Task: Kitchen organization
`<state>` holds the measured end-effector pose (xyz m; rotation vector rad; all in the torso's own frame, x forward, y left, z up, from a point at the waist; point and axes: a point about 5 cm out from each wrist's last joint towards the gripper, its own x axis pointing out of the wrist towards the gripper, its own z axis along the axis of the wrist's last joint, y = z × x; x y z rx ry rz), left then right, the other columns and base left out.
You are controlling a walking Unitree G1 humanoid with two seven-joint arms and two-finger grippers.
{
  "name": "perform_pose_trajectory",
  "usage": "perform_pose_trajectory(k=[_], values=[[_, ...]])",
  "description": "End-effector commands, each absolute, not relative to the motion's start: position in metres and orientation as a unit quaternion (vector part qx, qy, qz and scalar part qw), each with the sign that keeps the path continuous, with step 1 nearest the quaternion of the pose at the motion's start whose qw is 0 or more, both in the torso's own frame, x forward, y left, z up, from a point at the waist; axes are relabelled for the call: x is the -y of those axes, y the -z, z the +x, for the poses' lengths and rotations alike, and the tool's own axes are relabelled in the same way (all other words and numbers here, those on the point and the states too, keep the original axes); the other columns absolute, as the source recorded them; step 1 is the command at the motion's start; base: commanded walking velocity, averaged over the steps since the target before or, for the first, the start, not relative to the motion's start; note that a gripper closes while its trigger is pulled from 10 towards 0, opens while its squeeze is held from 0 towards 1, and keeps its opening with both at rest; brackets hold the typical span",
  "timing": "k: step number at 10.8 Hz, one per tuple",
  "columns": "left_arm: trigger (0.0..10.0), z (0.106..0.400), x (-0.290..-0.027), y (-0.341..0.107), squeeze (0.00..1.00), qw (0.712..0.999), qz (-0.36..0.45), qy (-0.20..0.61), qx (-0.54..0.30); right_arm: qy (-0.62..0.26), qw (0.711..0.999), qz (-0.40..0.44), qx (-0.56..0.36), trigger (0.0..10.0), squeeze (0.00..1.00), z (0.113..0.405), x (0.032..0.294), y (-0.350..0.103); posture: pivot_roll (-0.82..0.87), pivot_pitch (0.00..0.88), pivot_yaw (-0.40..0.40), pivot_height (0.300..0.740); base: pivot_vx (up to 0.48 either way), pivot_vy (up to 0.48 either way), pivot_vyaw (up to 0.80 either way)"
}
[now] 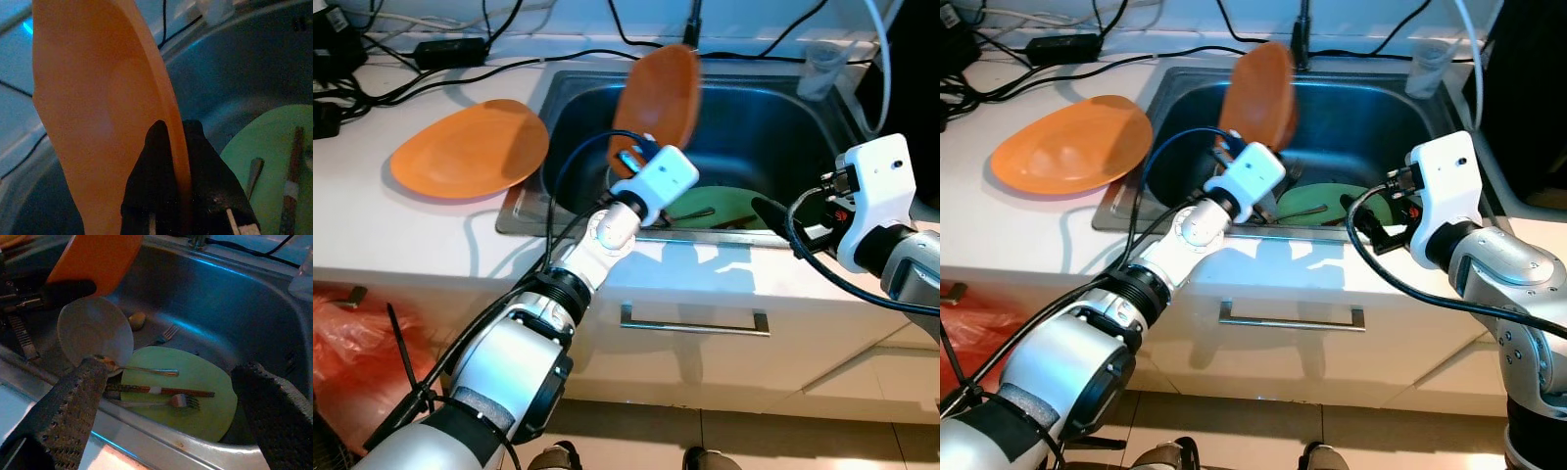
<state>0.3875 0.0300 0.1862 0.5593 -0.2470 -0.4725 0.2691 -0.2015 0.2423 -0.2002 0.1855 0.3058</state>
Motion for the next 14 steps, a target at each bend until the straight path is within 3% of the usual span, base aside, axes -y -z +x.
perform_pose_trajectory(k=[1,2,5,7,11,14], values=[[8.7,0.392,-0.032,-0.192,0.0,0.931,0.269,0.22,0.112,-0.158,0.979,-0.103,-0.084,10.0,0.0,0.268,0.197,-0.246,-0.24,0.155,0.056,0.74,0.0,0.0,0.0],[9.6,0.396,-0.036,-0.195,0.0,0.938,0.26,0.211,0.095,-0.16,0.978,-0.102,-0.083,10.0,0.0,0.268,0.196,-0.247,-0.24,0.157,0.057,0.74,0.0,0.0,0.0],[10.0,0.404,-0.049,-0.198,0.0,0.959,0.206,0.191,0.04,-0.186,0.978,-0.073,-0.058,10.0,0.0,0.267,0.186,-0.254,-0.24,0.161,0.06,0.74,0.0,0.0,0.0],[10.0,0.405,-0.055,-0.188,0.0,0.967,0.17,0.19,-0.01,-0.196,0.977,-0.071,-0.052,10.0,0.0,0.264,0.183,-0.257,-0.25,0.164,0.065,0.74,0.0,0.0,0.0],[10.0,0.399,-0.052,-0.167,0.0,0.937,0.254,0.23,-0.068,-0.195,0.977,-0.068,-0.058,10.0,0.0,0.261,0.182,-0.256,-0.25,0.174,0.07,0.74,0.0,0.0,0.0],[10.0,0.398,-0.055,-0.16,0.0,0.959,0.169,0.205,-0.099,-0.196,0.977,-0.066,-0.059,10.0,0.0,0.26,0.181,-0.256,-0.26,0.184,0.067,0.74,0.0,0.0,0.0]])
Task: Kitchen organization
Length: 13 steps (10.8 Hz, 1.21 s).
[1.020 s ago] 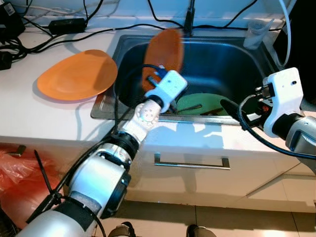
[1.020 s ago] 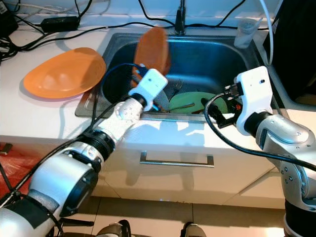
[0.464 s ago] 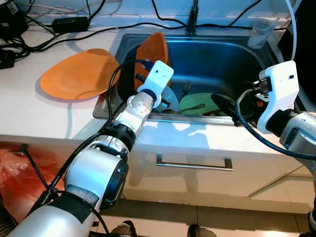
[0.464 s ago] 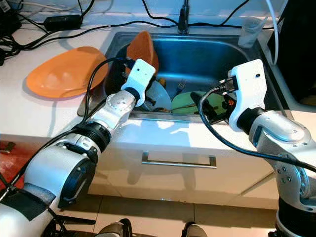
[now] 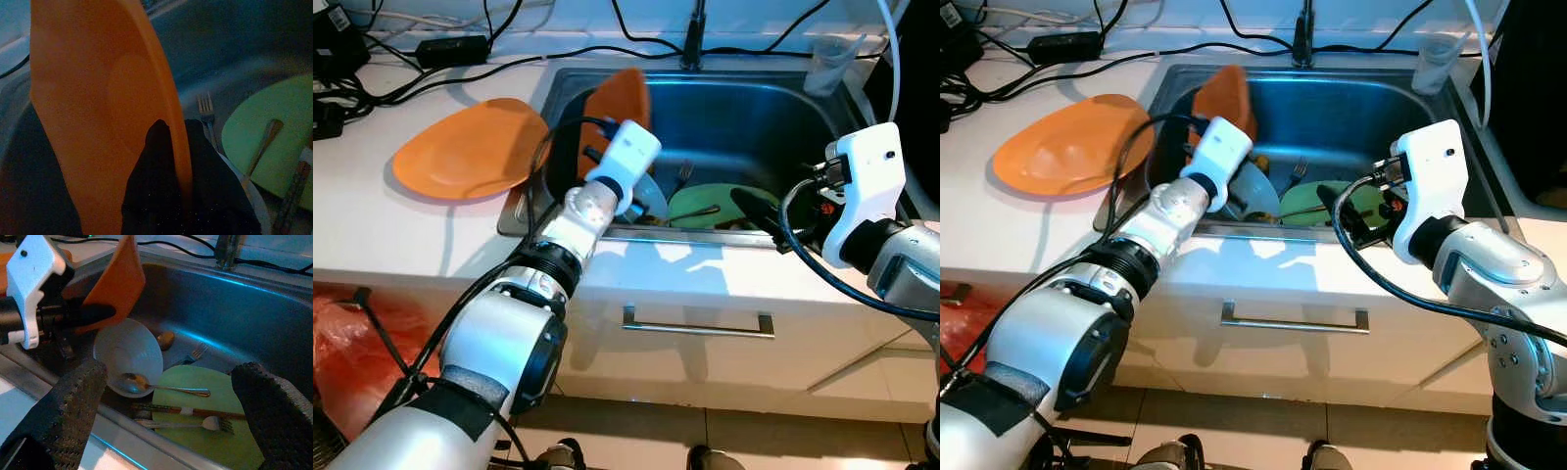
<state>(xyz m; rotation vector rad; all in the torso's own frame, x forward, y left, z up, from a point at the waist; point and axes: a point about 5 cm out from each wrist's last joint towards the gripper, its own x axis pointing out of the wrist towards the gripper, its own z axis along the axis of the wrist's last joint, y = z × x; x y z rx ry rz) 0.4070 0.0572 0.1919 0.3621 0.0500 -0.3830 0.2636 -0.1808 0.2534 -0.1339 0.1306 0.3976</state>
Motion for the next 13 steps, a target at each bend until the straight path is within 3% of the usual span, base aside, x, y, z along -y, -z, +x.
perform_pose_trajectory(k=[1,6,13], values=[[10.0,0.398,-0.055,-0.159,0.0,0.962,0.152,0.202,-0.104,-0.2,0.976,-0.065,-0.054,10.0,0.0,0.26,0.18,-0.258,-0.26,0.185,0.067,0.74,0.0,0.0,0.0],[10.0,0.398,-0.034,-0.175,0.0,0.96,0.149,0.224,-0.072,-0.193,0.979,-0.047,-0.048,10.0,0.0,0.247,0.175,-0.252,-0.25,0.224,0.131,0.74,0.0,0.0,0.0],[10.0,0.399,-0.05,-0.164,0.0,0.961,0.155,0.201,-0.112,-0.184,0.982,-0.018,-0.042,10.0,0.0,0.235,0.168,-0.245,-0.24,0.25,0.171,0.74,0.0,0.0,0.0]])
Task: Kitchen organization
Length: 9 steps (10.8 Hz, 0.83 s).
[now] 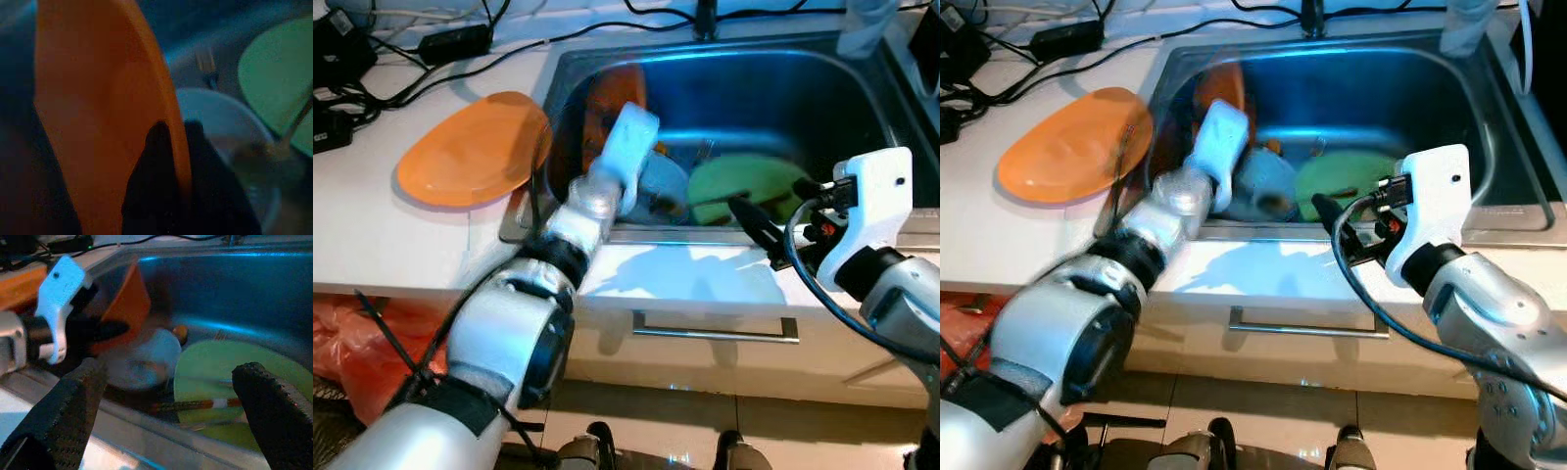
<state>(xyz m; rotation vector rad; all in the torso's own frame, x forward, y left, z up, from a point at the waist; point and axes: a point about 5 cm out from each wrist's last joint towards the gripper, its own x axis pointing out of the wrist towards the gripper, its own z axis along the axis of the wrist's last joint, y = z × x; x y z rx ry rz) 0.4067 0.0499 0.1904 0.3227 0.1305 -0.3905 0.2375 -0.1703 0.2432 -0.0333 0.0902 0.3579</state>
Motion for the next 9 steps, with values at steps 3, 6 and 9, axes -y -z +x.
perform_pose_trajectory(k=[3,6,9], values=[[10.0,0.397,-0.054,-0.157,0.0,0.956,0.16,0.208,-0.129,-0.192,0.98,-0.014,-0.044,10.0,0.0,0.226,0.165,-0.244,-0.27,0.269,0.167,0.74,0.0,0.0,0.0],[10.0,0.397,-0.056,-0.154,0.0,0.954,0.171,0.206,-0.134,-0.192,0.98,-0.013,-0.051,10.0,0.0,0.225,0.165,-0.244,-0.27,0.285,0.156,0.74,0.0,0.0,0.0],[10.0,0.395,-0.056,-0.15,1.0,0.949,0.184,0.215,-0.141,-0.19,0.98,-0.013,-0.055,10.0,0.0,0.228,0.167,-0.244,-0.27,0.273,0.157,0.74,0.0,0.0,0.0]])
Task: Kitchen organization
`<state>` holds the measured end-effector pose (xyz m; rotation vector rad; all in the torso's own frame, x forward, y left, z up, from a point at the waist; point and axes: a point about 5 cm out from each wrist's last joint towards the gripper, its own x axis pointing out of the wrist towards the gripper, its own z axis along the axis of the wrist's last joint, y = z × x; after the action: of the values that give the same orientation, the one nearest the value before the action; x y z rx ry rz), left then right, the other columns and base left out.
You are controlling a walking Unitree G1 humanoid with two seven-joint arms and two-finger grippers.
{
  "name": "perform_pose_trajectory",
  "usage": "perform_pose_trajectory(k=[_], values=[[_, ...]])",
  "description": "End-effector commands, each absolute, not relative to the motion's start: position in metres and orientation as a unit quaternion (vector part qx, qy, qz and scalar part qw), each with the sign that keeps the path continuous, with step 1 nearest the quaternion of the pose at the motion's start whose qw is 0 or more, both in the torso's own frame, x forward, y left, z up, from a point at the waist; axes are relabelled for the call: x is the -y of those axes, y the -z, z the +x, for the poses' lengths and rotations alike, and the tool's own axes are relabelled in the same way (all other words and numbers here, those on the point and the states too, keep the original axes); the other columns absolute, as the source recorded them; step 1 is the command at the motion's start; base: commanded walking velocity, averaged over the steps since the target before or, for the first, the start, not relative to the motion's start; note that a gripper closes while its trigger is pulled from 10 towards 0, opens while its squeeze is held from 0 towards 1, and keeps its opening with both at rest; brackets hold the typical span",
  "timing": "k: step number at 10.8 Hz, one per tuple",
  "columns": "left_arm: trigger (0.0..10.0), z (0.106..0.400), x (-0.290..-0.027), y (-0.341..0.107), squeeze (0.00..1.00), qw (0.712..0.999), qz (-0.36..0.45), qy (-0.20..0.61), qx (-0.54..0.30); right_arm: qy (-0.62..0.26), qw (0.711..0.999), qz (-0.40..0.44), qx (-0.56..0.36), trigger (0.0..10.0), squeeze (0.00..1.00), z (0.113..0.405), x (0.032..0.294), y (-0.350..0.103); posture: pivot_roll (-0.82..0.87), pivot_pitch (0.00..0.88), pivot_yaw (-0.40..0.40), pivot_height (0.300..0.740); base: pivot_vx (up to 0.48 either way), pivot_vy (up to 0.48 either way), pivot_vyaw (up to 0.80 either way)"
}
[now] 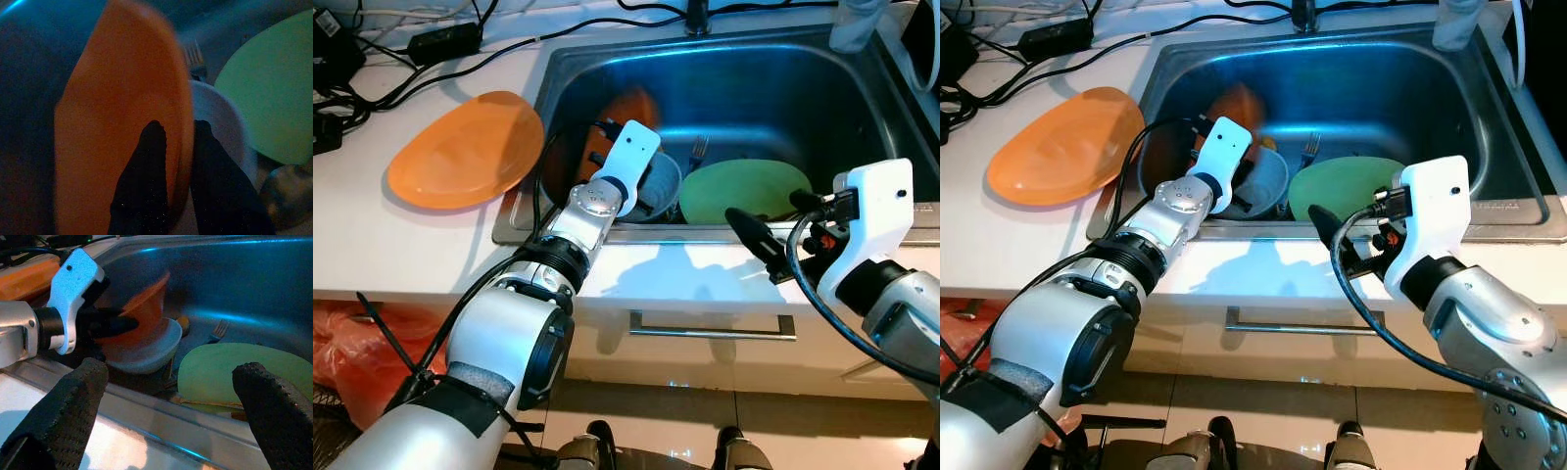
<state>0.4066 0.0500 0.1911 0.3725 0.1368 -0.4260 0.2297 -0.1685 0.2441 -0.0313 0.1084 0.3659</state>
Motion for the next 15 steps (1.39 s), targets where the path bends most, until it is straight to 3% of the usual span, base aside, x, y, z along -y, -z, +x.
perform_pose_trajectory(k=[1,11,15], values=[[10.0,0.395,-0.055,-0.15,1.0,0.948,0.187,0.217,-0.141,-0.189,0.98,-0.013,-0.055,10.0,0.0,0.229,0.167,-0.245,-0.27,0.271,0.157,0.74,0.0,0.0,0.0],[10.0,0.396,-0.061,-0.15,1.0,0.951,0.18,0.211,-0.137,-0.194,0.979,-0.015,-0.058,10.0,0.0,0.231,0.167,-0.245,-0.26,0.258,0.145,0.74,0.0,0.0,0.0],[10.0,0.404,-0.06,-0.175,1.0,0.959,0.166,0.21,-0.094,-0.206,0.977,-0.013,-0.058,10.0,0.0,0.237,0.165,-0.244,-0.24,0.233,0.131,0.74,0.0,0.0,0.0]])
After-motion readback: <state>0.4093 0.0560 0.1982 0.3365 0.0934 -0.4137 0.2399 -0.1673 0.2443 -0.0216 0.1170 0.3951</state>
